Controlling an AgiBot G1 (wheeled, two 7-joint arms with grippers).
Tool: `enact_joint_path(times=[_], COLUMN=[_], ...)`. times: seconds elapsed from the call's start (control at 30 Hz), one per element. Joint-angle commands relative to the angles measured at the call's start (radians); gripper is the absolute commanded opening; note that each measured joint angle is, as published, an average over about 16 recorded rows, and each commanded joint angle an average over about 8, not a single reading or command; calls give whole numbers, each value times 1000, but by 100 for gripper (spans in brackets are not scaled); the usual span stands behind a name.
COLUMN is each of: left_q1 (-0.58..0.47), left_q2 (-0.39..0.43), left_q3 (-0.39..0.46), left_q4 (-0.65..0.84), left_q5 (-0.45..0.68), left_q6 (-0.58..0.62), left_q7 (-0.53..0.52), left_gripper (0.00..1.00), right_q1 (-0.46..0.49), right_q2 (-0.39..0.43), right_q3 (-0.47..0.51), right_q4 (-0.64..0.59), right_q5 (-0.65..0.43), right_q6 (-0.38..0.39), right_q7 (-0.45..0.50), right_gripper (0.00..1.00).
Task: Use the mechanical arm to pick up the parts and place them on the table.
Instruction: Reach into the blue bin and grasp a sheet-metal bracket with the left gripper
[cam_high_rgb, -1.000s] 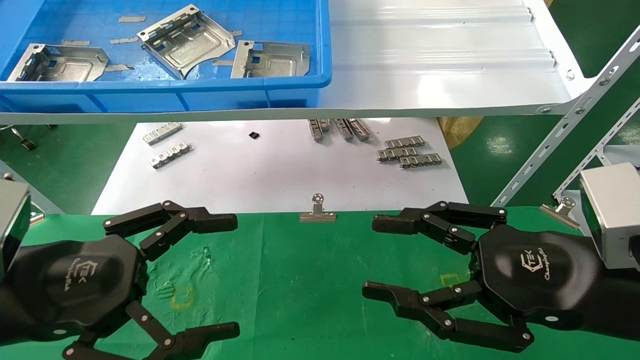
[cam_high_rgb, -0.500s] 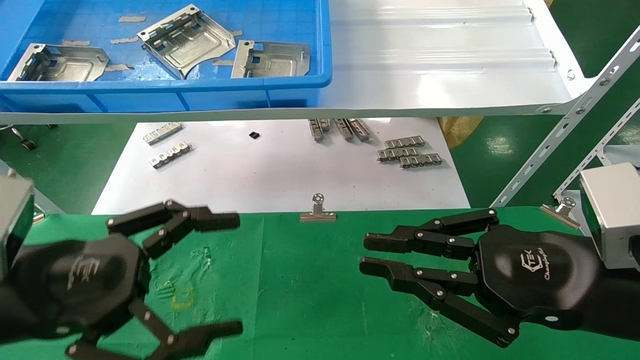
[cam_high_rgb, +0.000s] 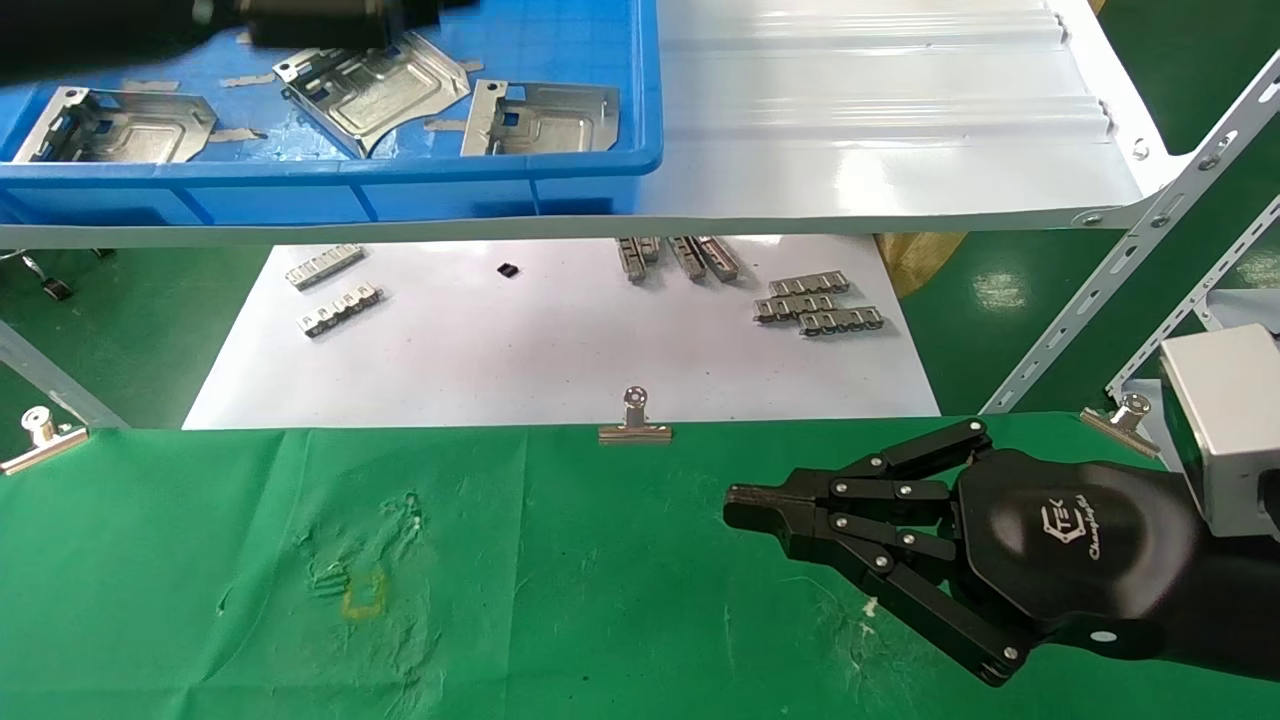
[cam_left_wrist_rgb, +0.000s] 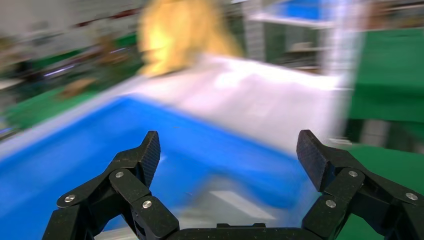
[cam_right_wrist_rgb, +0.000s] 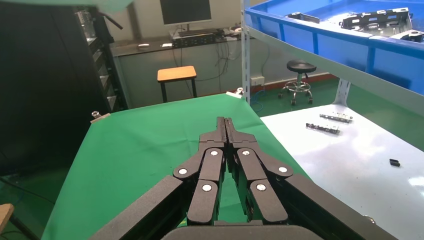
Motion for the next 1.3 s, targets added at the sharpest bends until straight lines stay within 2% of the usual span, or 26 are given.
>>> enact_joint_path(times=[0.03, 0.1, 0.13, 0.23, 0.37, 0.4, 0.7, 1.17, 1.23, 1.3], left_q1=[-80, -126, -147, -198, -243, -251, -291, -308, -310, -313], left_q2=[52, 96, 116, 168, 213, 220, 237, 217, 212, 206], left_q3=[23, 46, 59, 97, 142, 150, 175, 190, 193, 195], left_q4=[126, 214, 254, 359, 460, 477, 566, 602, 603, 603], left_q5=[69, 123, 149, 222, 296, 308, 345, 366, 370, 373], left_q6=[-72, -156, -195, -293, -367, -376, -358, -286, -273, -262], left_q7=[31, 50, 58, 80, 99, 102, 99, 80, 80, 80], left_gripper=[100, 99, 90, 52, 3, 0, 0, 0, 0, 0], right_q1=[0, 0, 0, 0, 0, 0, 0, 0, 0, 0], right_q2=[0, 0, 0, 0, 0, 0, 0, 0, 0, 0], right_q3=[0, 0, 0, 0, 0, 0, 0, 0, 0, 0], right_q4=[0, 0, 0, 0, 0, 0, 0, 0, 0, 0], right_q5=[0, 0, 0, 0, 0, 0, 0, 0, 0, 0], right_q6=[0, 0, 0, 0, 0, 0, 0, 0, 0, 0], right_q7=[0, 0, 0, 0, 0, 0, 0, 0, 0, 0], right_gripper=[0, 0, 0, 0, 0, 0, 0, 0, 7, 29])
